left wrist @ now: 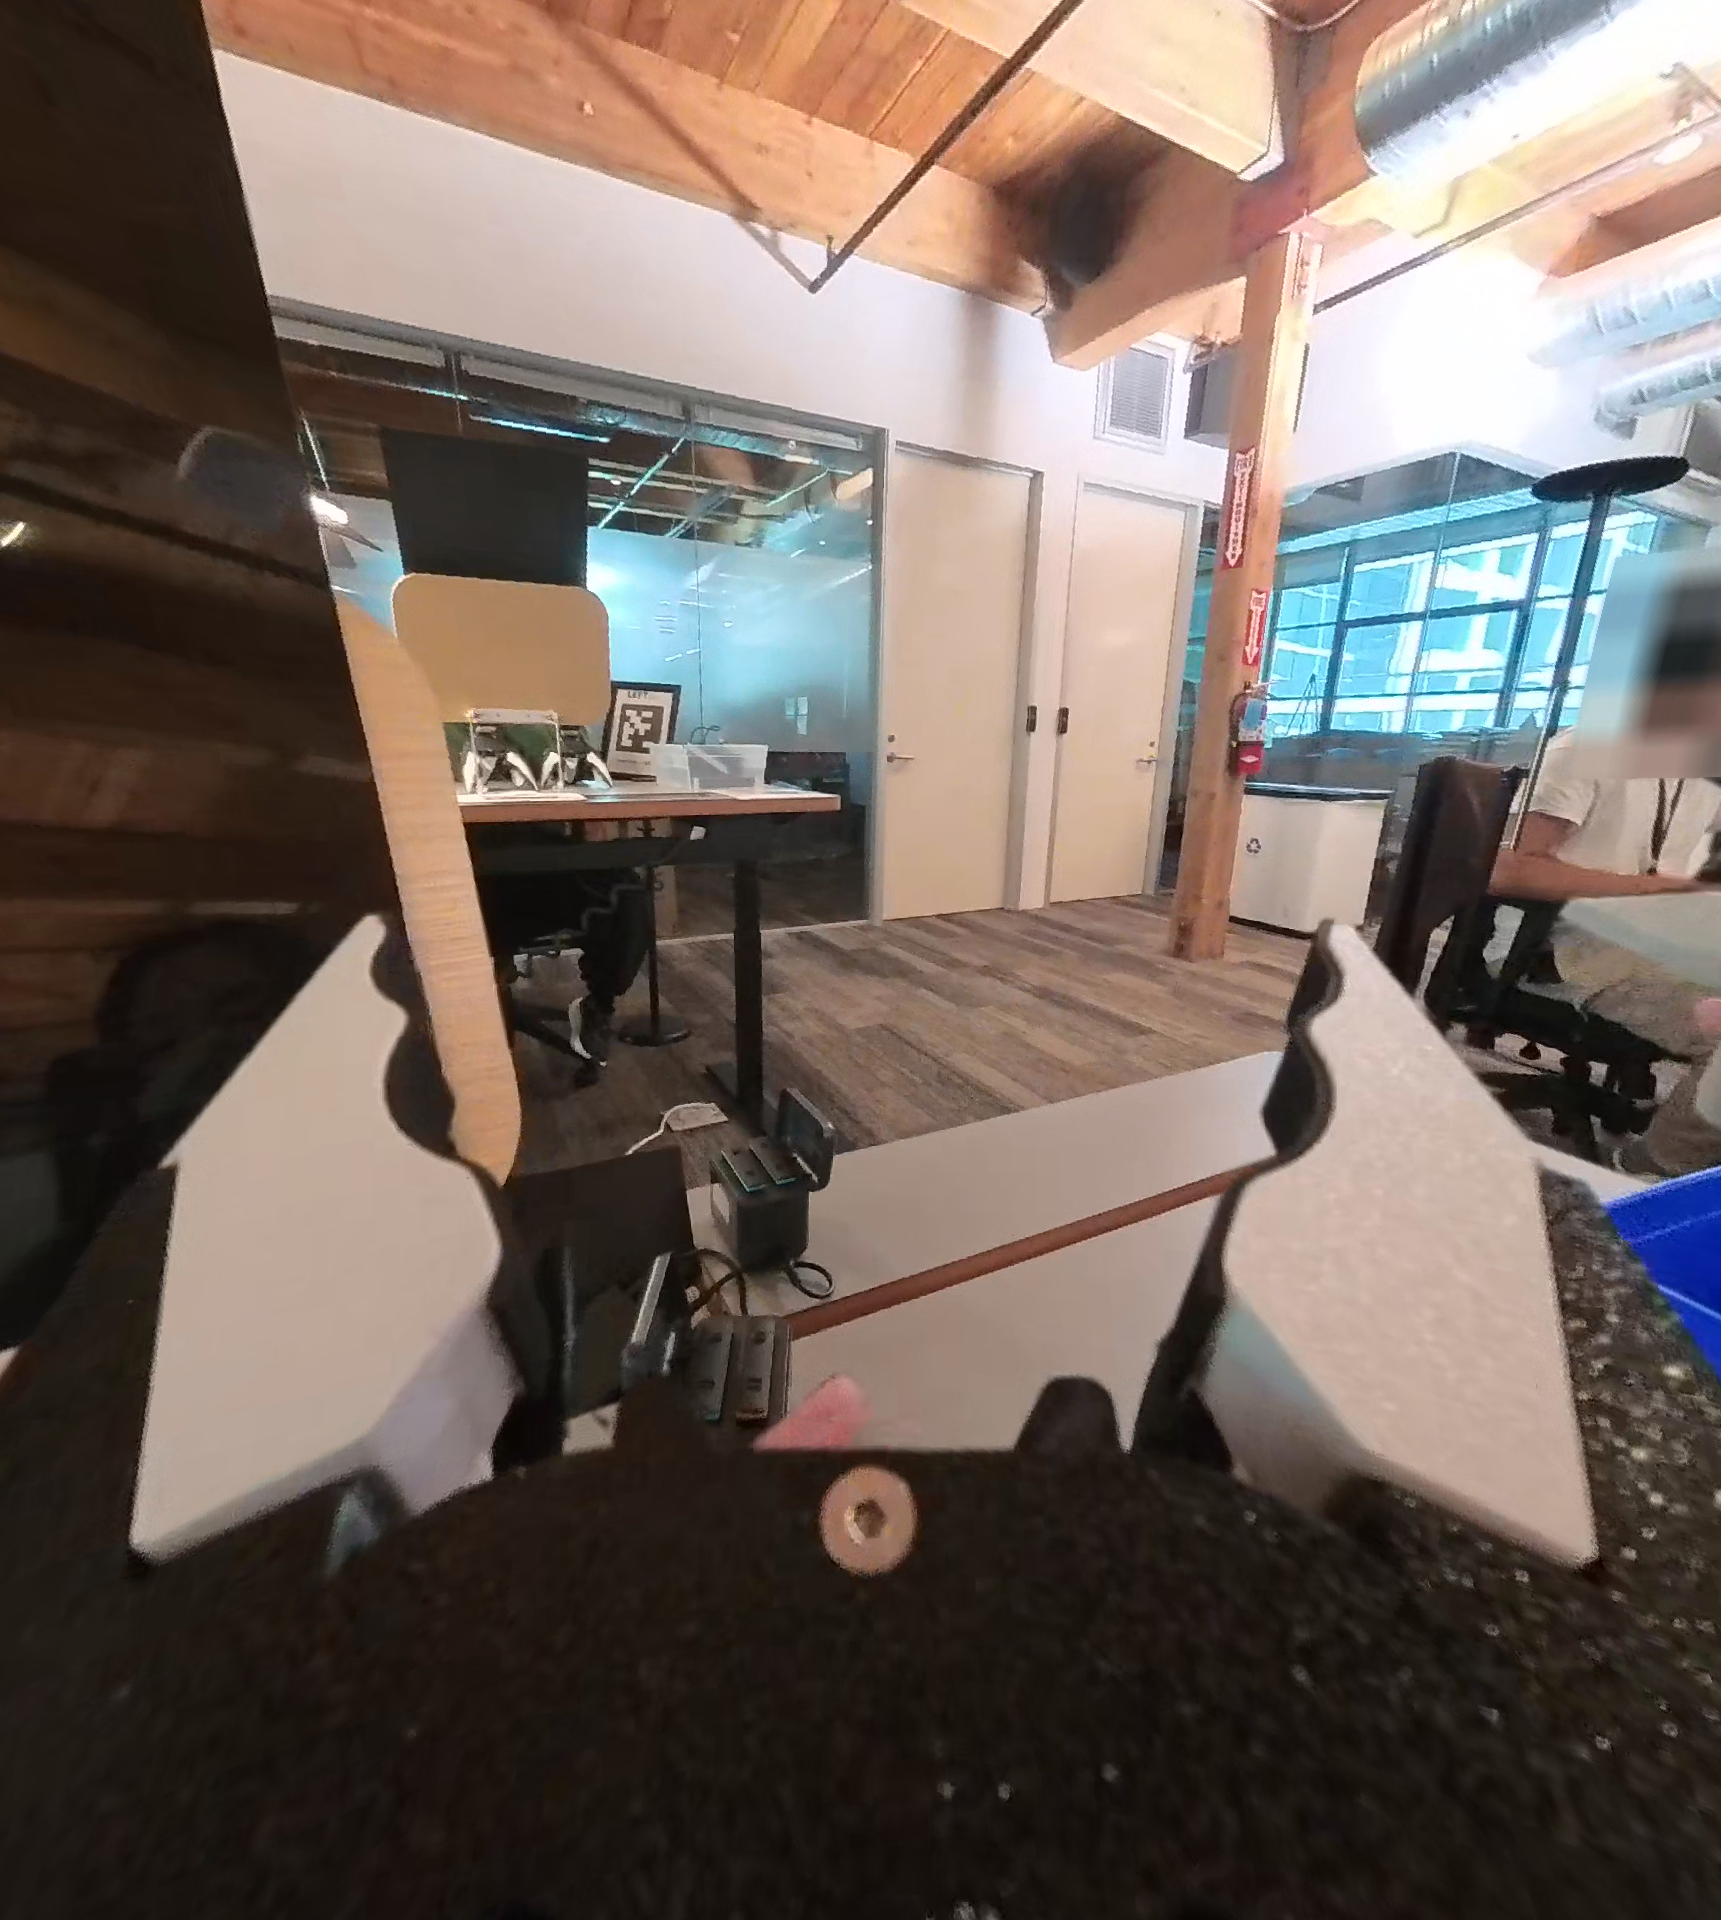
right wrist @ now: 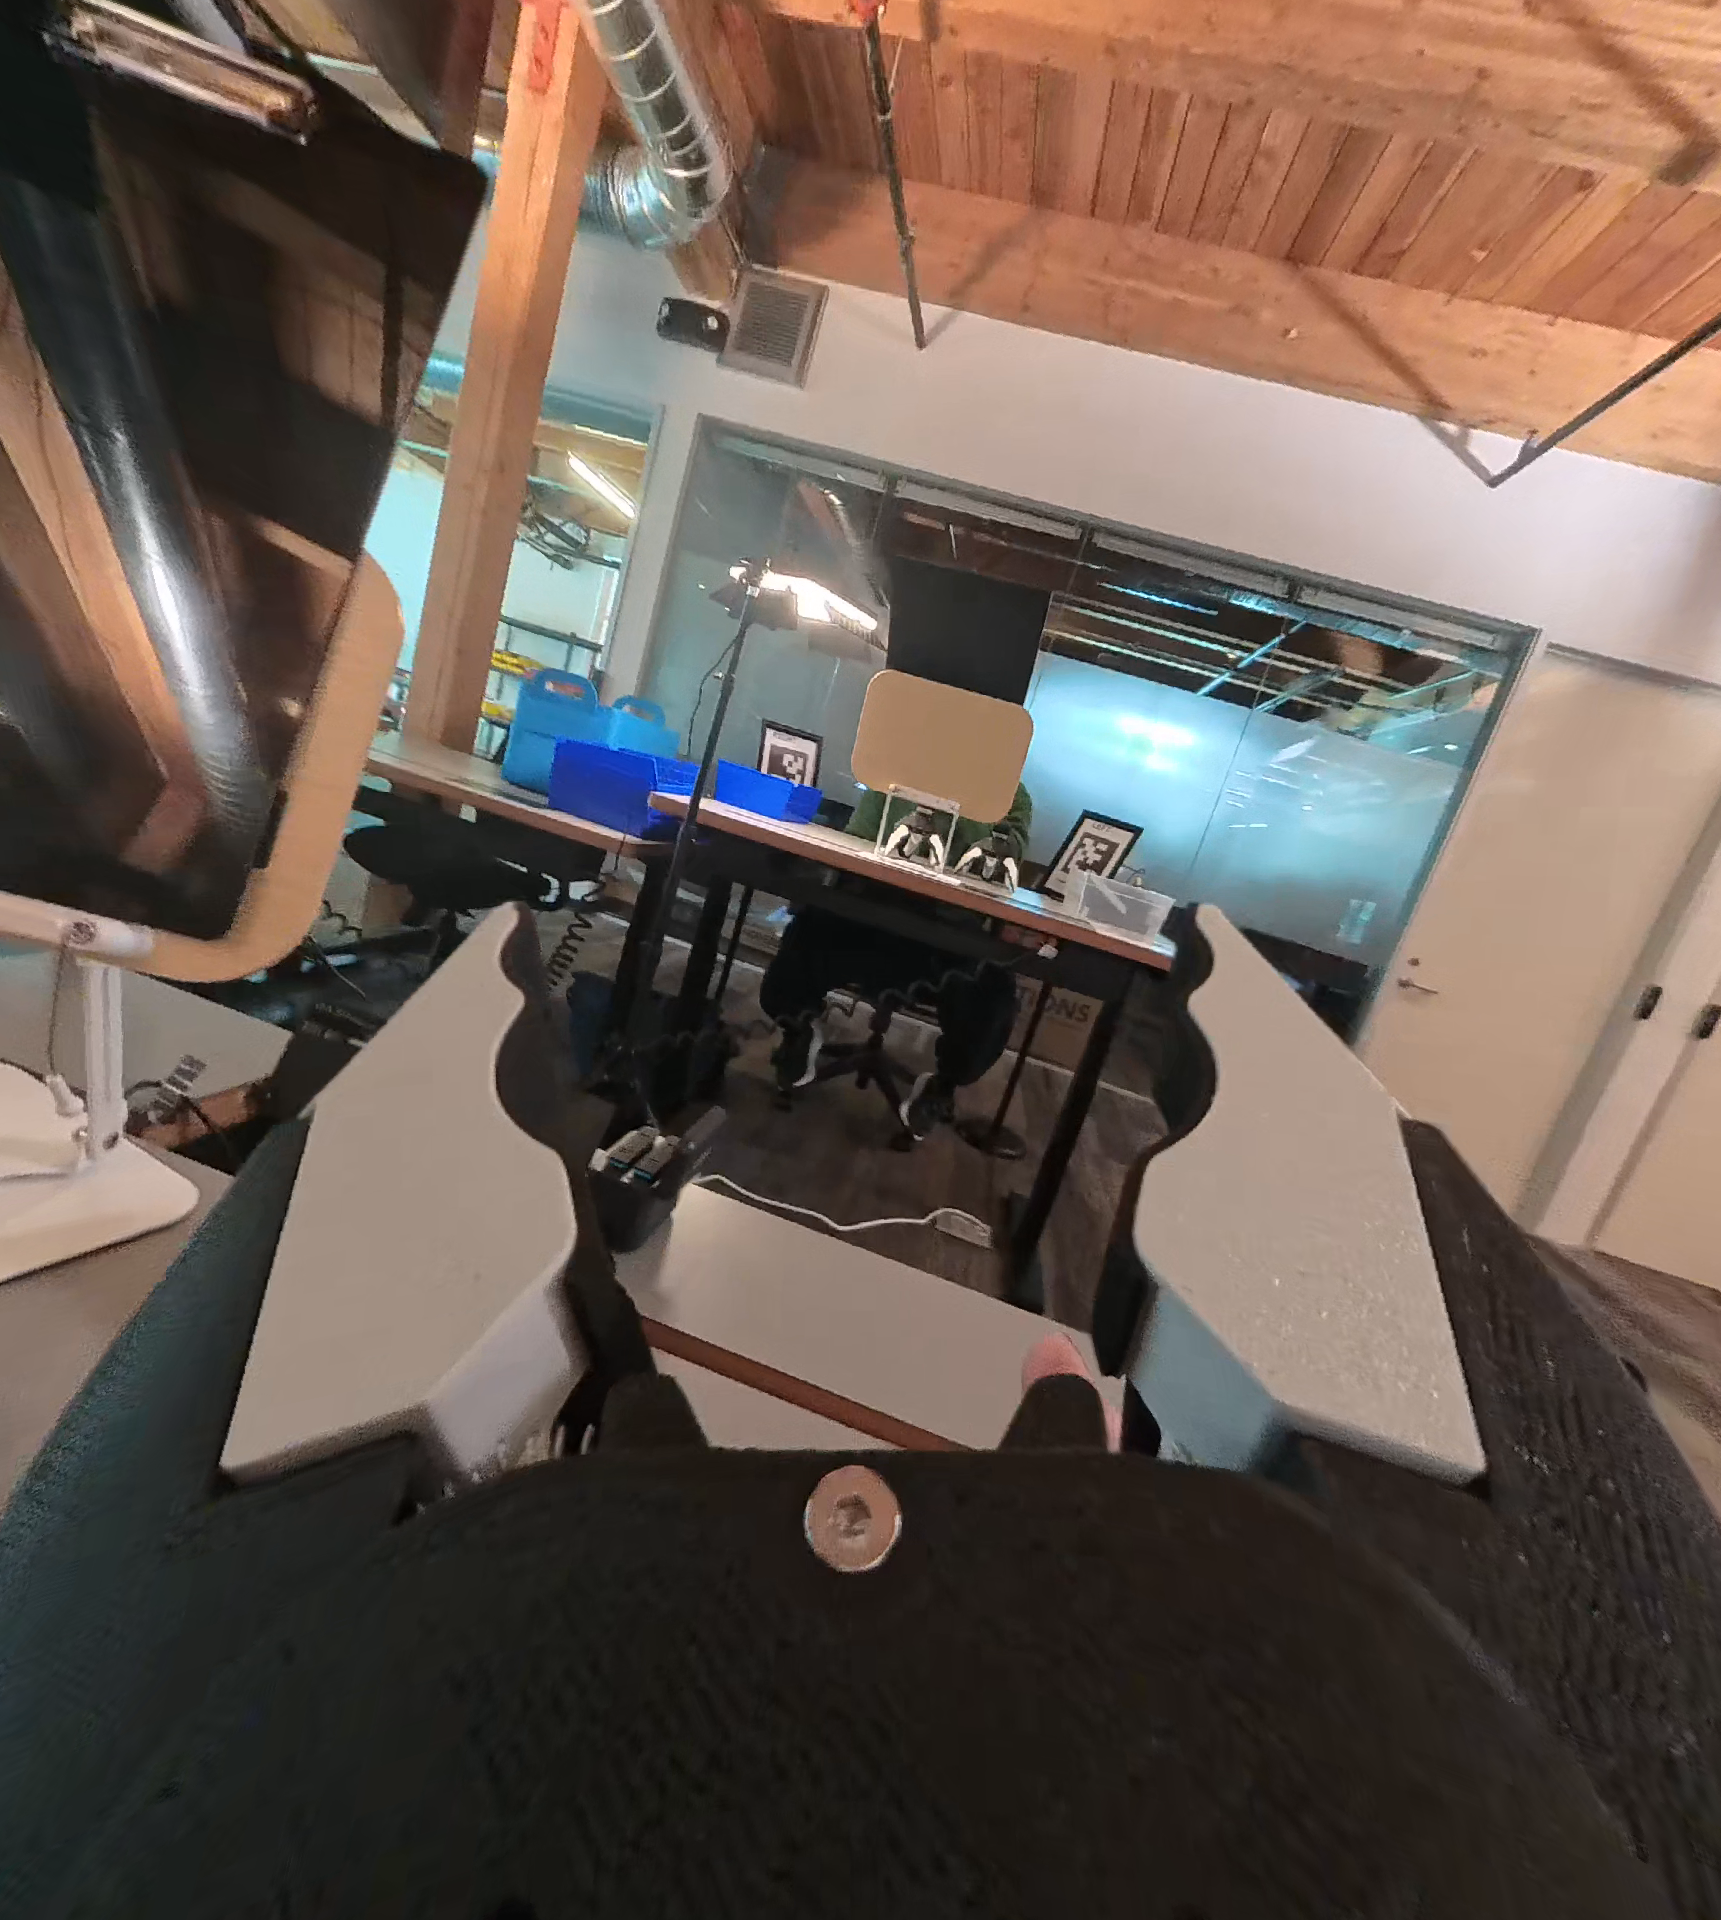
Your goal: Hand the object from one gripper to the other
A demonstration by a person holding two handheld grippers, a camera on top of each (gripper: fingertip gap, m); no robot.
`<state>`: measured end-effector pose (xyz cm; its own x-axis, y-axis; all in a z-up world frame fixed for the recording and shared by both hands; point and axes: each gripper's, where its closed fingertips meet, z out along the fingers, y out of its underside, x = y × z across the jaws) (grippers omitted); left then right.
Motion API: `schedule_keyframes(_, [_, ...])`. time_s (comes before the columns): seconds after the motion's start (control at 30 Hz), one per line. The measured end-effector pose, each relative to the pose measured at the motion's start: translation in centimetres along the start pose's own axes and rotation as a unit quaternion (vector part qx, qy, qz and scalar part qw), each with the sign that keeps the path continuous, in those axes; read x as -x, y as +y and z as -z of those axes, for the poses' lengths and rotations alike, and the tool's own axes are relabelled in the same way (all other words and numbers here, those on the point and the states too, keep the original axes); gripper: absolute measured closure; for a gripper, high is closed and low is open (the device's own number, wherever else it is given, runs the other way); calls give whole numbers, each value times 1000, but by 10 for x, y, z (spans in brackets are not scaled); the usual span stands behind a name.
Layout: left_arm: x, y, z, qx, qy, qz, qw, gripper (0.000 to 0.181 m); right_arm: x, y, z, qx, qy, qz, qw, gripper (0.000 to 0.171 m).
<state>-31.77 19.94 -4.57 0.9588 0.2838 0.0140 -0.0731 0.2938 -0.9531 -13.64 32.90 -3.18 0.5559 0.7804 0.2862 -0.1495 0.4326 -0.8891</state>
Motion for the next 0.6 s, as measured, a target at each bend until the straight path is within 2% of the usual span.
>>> schedule_keyframes(0.17, [-15,-15,12,-13,1,-19,1000,24,-1,2,1,6,-17,-54,998,59])
schedule_keyframes(0.27, [-35,-32,33,-14,-6,-32,999,24,1,10,1,35,-25,-44,998,61])
schedule_keyframes(0.4, [-36,-42,76,24,-45,-143,988,30,7,24,3,81,-52,-12,995,62])
schedule_keyframes(0.53, [4,-23,141,135,-125,-238,954,61,5,30,8,96,-69,-12,993,64])
schedule_keyframes(0.6, [38,-9,175,208,-163,-261,928,85,-2,30,10,95,-63,-23,993,66])
